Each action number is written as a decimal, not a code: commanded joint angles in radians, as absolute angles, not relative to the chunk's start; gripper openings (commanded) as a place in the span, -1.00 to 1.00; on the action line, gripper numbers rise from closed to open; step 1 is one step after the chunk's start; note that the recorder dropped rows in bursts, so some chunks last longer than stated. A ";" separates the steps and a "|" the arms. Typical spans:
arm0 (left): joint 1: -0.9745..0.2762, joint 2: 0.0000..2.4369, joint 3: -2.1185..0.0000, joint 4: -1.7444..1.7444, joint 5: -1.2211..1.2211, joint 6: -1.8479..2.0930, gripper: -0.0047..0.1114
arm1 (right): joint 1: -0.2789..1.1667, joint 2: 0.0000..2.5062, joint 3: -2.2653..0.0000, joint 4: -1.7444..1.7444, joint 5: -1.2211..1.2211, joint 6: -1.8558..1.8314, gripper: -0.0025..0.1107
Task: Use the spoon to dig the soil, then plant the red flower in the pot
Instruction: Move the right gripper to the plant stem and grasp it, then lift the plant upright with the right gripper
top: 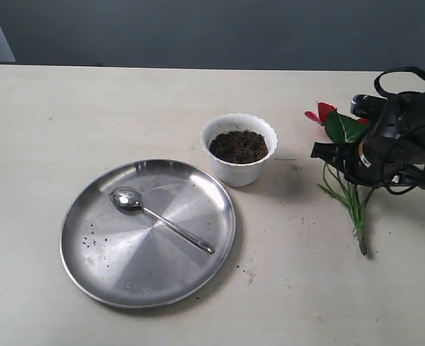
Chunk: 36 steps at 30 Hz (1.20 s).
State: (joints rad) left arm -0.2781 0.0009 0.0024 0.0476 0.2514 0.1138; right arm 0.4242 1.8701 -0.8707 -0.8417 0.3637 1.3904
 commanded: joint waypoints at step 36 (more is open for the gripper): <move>-0.283 0.000 0.000 0.041 0.238 0.112 -0.91 | 0.513 1.425 -0.981 -1.177 0.024 1.357 -0.96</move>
State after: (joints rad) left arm -0.2781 0.0009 0.0024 0.0476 0.2514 0.1138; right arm 0.4788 1.4651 -0.9842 -1.1609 -0.0269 1.3674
